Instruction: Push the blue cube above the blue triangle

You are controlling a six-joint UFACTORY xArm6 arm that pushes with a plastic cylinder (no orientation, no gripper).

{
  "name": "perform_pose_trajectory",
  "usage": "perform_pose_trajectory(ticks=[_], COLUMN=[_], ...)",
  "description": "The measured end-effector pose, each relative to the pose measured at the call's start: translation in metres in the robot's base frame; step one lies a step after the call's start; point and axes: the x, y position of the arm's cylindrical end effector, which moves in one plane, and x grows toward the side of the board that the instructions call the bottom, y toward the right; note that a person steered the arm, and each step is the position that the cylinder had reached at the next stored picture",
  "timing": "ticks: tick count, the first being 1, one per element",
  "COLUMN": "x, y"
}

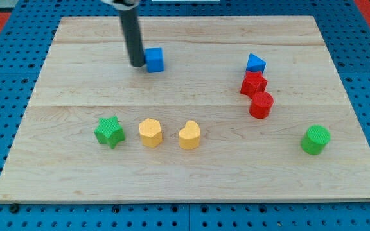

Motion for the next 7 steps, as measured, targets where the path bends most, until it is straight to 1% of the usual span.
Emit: perform_pose_trajectory(ticks=[1, 2, 3, 4, 5, 6, 7], x=[-0.005, -0.020, -0.044, -0.048, -0.047, -0.028, 0.001], y=[0.056, 0.068, 0.042, 0.094, 0.085, 0.046, 0.042])
